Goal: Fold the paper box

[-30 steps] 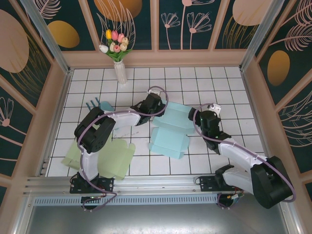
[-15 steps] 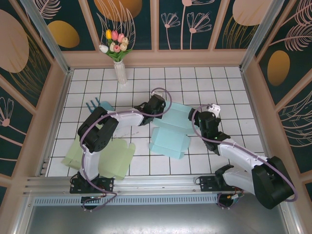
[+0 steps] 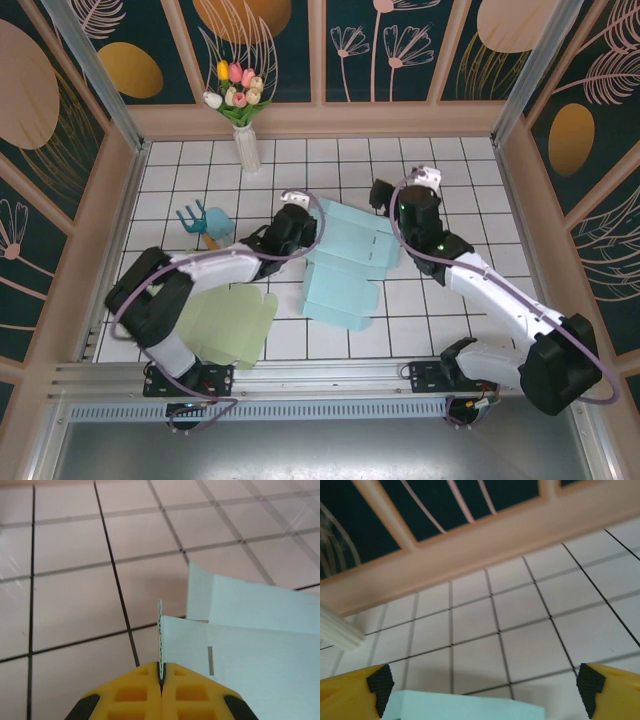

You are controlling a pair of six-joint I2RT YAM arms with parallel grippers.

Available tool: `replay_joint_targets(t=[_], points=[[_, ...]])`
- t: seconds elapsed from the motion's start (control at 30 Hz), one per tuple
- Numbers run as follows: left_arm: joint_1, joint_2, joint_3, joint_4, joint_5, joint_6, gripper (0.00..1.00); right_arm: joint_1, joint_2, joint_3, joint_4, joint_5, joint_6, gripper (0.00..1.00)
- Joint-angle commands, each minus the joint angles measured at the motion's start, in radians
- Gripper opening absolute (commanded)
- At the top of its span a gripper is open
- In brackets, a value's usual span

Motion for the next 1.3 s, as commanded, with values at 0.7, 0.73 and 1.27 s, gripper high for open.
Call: replay_joint_targets(t=[0.7, 0.73, 1.27], points=[[-0.001, -0.452, -0.486, 0.56, 0.136, 0.293, 0.0, -0.125, 0.279, 0.511, -0.493, -0.892, -1.169, 0.74], [-0.001, -0.452, -0.495, 0.577, 0.144, 0.296, 0.0, -0.145, 0.288, 0.498, -0.497, -0.926, -1.198, 0.74], [-0.001, -0.415, -0.558, 0.729, 0.169, 0.326, 0.0, -0.259, 0.485, 0.449, -0.638, -1.165, -1.469, 0.64]])
